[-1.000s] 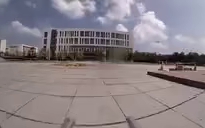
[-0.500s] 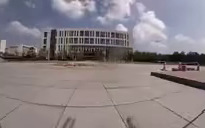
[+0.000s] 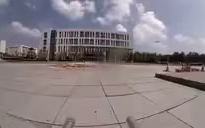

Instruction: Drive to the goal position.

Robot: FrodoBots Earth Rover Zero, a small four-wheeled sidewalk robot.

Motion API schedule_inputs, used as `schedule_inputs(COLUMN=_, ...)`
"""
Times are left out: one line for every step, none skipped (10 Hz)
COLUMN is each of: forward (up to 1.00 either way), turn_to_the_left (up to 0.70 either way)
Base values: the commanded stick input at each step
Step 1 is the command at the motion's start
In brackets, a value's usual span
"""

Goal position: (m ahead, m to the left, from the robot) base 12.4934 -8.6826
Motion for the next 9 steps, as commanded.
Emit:
schedule_inputs(forward=0.7, turn_to_the_left=0.05)
schedule_inputs(forward=0.7, turn_to_the_left=0.05)
schedule_inputs(forward=0.7, turn_to_the_left=0.05)
schedule_inputs(forward=0.7, turn_to_the_left=0.05)
schedule_inputs(forward=0.7, turn_to_the_left=0.05)
schedule_inputs(forward=0.7, turn_to_the_left=0.05)
schedule_inputs(forward=0.7, turn_to_the_left=0.05)
schedule_inputs(forward=0.7, turn_to_the_left=0.05)
schedule_inputs(forward=0.7, turn_to_the_left=0.05)
